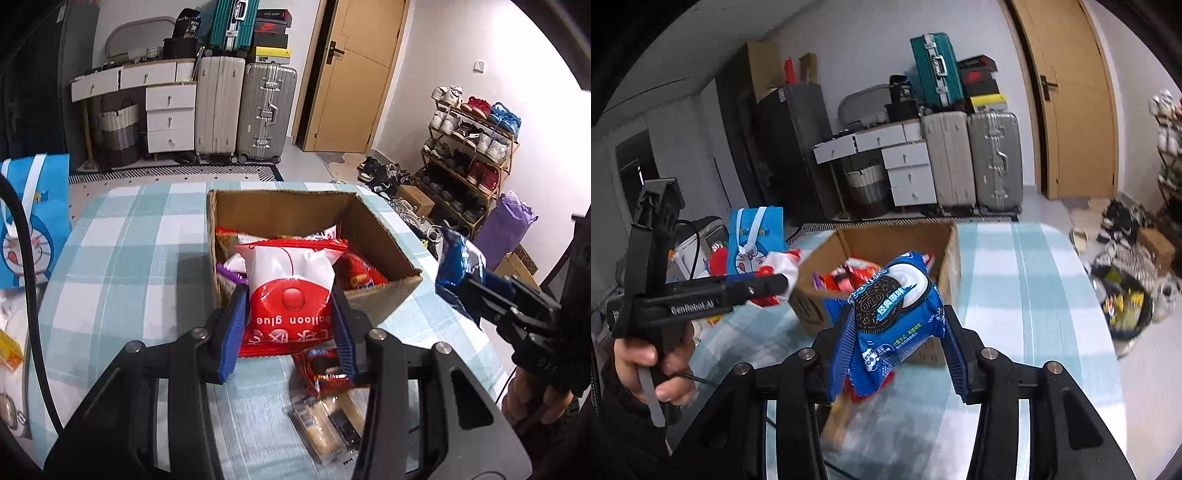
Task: Organize snacks
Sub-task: 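Lift both bags and carry them over the open box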
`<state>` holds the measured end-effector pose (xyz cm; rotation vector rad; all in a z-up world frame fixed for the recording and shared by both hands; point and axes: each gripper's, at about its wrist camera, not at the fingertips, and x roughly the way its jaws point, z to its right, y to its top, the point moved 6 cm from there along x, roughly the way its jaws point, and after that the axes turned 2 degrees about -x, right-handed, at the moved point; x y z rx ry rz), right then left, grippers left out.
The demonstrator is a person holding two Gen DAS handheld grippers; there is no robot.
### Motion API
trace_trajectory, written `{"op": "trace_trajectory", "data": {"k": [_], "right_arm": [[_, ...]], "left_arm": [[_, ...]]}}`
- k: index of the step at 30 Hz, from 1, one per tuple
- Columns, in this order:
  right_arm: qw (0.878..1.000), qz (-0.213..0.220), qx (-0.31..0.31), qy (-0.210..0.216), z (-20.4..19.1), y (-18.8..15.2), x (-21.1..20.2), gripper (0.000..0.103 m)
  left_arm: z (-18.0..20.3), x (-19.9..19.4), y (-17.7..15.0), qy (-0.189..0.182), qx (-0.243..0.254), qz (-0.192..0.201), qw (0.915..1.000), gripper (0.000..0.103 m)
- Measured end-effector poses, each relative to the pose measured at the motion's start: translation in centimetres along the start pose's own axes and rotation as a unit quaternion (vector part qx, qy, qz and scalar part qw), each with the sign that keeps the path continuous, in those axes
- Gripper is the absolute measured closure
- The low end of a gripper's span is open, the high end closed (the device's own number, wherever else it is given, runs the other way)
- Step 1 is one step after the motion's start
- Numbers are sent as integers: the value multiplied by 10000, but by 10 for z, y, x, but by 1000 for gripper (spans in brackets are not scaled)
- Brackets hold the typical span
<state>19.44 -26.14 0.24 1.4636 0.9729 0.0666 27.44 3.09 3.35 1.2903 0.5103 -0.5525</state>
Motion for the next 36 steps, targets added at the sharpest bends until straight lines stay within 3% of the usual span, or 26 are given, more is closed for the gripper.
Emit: {"op": "trace_trajectory", "data": {"k": [10,27,36], "right_arm": [[9998,-30,-71,159,-14,29,24,57],[9994,-215,-154,220,1,51,77,57],[9991,-377,-134,127,13,51,101,57]], "left_arm": [[2,17,18,280,194,67,9994,63],[-23,65,48,313,-179,-16,9994,63],[-31,91,53,371,-118,-114,9992,63]]}}
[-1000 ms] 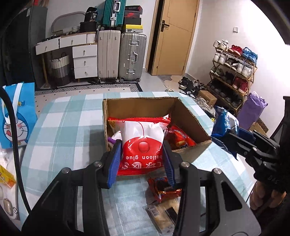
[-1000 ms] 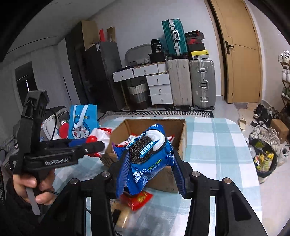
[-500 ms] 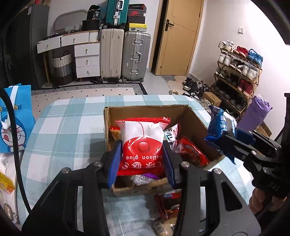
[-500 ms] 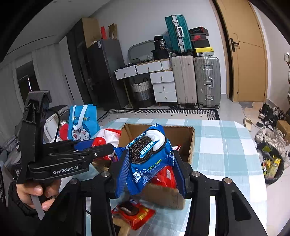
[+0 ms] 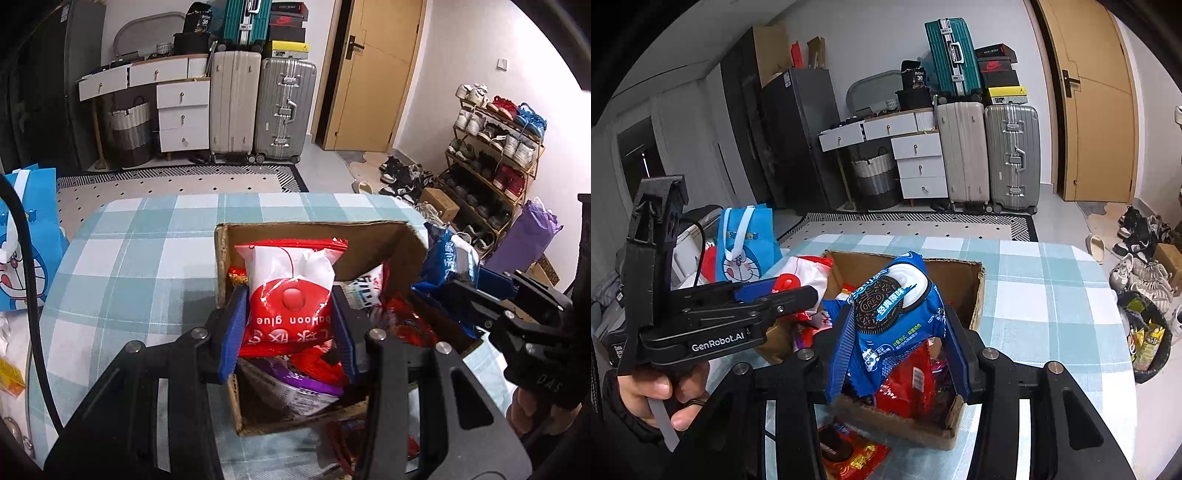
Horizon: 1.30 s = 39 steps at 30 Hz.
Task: Organize snacks
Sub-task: 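Lift both bags and carry them over the open box, then open both tools to drop the bags into the box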
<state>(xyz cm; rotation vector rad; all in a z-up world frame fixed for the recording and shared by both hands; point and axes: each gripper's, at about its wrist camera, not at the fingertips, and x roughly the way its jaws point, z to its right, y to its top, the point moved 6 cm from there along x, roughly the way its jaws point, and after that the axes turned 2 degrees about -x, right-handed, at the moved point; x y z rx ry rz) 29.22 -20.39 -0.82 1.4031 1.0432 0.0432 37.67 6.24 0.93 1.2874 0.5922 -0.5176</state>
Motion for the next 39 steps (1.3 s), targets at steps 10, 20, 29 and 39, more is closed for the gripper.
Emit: {"op": "trace_trajectory", "data": {"k": [10,20,29,39], "right_arm": [[9999,-111,-26,7,7,3,19,57],[9996,-248,-85,-52,10,0,45,57],[9996,-224,-49,-157,20,0,54,56],[9995,28,-59,-315,24,2,31,51]], "left_arm": [[-5,15,4,-72,-20,-47,10000,63],[-6,32,7,-17,41,-90,9999,63],[4,50,7,-35,180,-177,9997,63],[6,41,4,-62,223,-158,9996,37]]}}
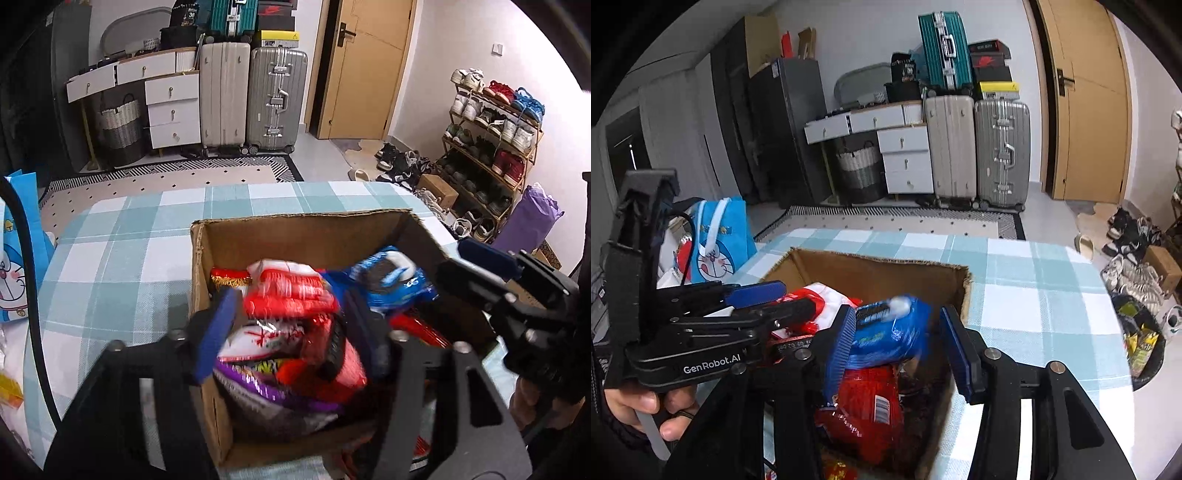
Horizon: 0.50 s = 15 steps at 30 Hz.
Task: Organize snacks
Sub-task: 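Open both tools to drop the bags into the box, then move both tools back toward the red bag and pastry beside the box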
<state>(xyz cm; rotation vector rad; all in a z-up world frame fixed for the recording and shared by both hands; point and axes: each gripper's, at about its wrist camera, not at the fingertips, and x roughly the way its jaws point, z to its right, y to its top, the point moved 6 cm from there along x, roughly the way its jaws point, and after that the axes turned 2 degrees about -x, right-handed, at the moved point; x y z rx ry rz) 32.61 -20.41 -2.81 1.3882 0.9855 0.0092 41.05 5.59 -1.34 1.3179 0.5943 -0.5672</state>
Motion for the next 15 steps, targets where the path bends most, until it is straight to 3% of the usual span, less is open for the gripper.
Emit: {"op": "trace_trajectory", "data": {"k": [2,4,7,9,15], "right_arm": [[9999,81,49,-72,4,-2,-13,45],[9998,151,97,-83,6,-5,-25,23],[9994,237,214,-99,9,-10,-45,6],[9992,214,324,-50,10,-16,-57,1],[9991,197,368,-106,5,-33,-83,1]], "left_arm": [[2,-7,-3,-3,39,6,10000,24],[5,-17,-6,-35,85,75,9999,21],[11,-32,-13,59,181,147,9997,12],[13,-45,-20,80,172,227,9996,0],[18,-77,-46,-16,127,229,9997,0]]}}
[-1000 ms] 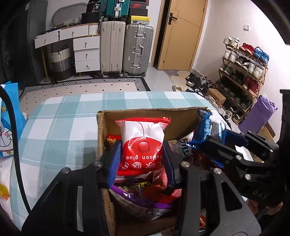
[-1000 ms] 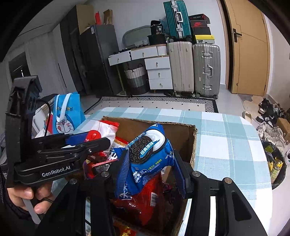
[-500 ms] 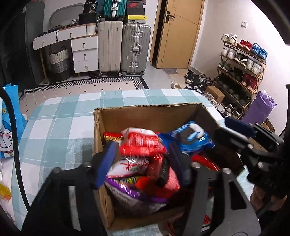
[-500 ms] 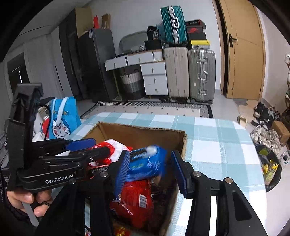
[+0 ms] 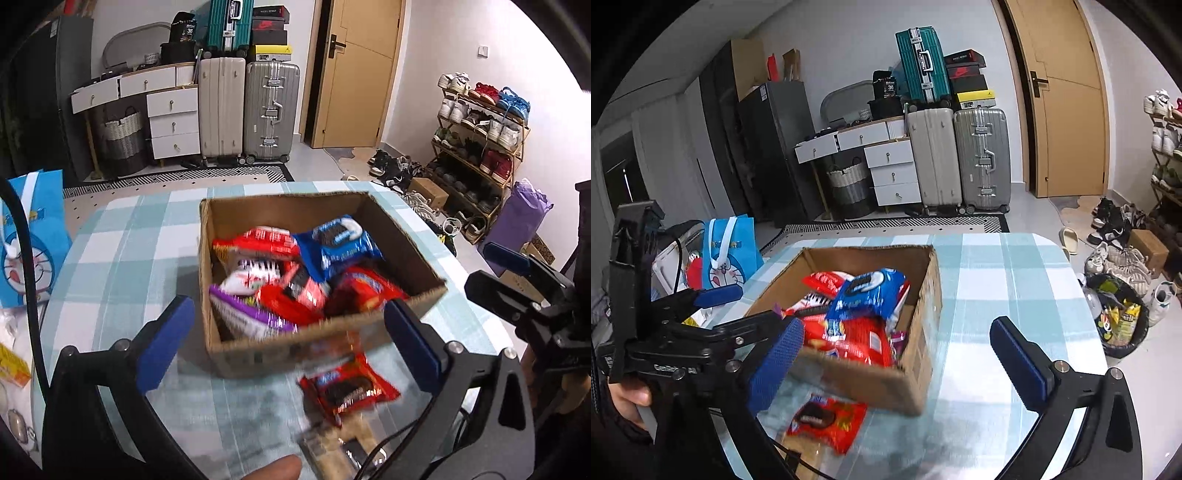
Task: Organize snacks
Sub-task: 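Move both tools back toward the red bag and pastry beside the box, then grasp the clear pastry pack with the left tool while the right tool grasps the red cookie bag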
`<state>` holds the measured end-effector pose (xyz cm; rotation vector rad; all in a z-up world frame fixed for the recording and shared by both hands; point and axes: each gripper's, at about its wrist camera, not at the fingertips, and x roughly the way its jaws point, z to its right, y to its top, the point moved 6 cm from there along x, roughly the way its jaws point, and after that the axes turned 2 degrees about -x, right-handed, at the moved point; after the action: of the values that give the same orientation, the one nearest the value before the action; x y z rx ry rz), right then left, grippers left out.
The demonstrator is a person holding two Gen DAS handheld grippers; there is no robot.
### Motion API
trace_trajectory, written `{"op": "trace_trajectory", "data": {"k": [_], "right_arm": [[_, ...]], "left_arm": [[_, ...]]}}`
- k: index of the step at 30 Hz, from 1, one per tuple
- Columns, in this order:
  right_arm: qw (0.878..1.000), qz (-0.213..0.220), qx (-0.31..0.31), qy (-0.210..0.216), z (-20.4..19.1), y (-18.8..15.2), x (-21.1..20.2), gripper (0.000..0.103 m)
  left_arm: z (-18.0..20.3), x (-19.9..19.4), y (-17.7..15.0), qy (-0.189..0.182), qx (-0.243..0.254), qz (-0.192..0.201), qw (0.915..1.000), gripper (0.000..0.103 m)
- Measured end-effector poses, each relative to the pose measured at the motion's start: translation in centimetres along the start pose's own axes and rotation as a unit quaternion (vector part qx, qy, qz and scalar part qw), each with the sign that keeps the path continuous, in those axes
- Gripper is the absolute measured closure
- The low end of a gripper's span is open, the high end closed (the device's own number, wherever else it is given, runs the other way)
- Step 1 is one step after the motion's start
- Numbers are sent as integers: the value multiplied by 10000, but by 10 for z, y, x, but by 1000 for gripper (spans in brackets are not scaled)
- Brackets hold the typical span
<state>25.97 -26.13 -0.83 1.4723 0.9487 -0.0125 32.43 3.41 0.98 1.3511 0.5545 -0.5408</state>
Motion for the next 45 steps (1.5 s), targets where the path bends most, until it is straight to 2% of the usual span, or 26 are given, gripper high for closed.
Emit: {"op": "trace_trajectory", "data": {"k": [5,16,23,34,45], "right_arm": [[10000,-60,53,12,-4,-17,-16,1],[9994,-345,86,49,-12,-47,-25,1],[9972,-727,51,140,-17,-71,-21,1],[9956,-925,118,58,-15,-98,-25,1],[9946,-1026,160,-17,-8,-107,-19,1]], "left_arm": [[2,-21,-23,-54,-76,-109,9999,0],[0,-45,-77,-123,-142,-491,9986,0],[-6,-48,-99,-231,-318,-748,9964,0],[13,-15,-136,-308,-271,-1264,9911,1],[42,15,-148,-225,-139,-1496,9884,1]]}}
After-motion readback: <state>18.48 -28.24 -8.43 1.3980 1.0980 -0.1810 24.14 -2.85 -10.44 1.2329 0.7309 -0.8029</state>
